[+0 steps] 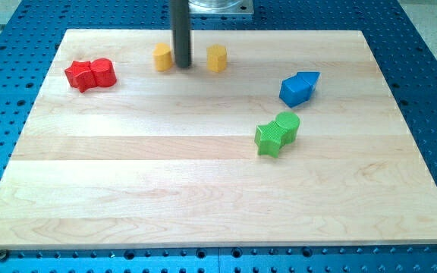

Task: Push the heart to the top left corner of the board

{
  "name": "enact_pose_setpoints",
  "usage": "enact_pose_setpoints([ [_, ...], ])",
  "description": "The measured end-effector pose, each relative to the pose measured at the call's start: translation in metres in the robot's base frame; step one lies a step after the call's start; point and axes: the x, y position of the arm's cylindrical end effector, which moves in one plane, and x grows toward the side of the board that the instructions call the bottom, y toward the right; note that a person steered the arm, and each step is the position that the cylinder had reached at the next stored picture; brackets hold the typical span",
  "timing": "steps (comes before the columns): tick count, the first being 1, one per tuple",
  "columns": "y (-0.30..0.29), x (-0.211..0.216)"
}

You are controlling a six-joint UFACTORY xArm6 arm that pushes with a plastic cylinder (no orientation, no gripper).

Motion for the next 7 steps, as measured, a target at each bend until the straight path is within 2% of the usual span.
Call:
enact_pose_setpoints([
  [1, -0.014, 0.010],
  [3, -0.025, -0.050],
  [4, -0.070, -0.051],
  [5, -0.082, -0.051],
  [6, -0.043, -0.060],
  [7, -0.080, -0.084],
])
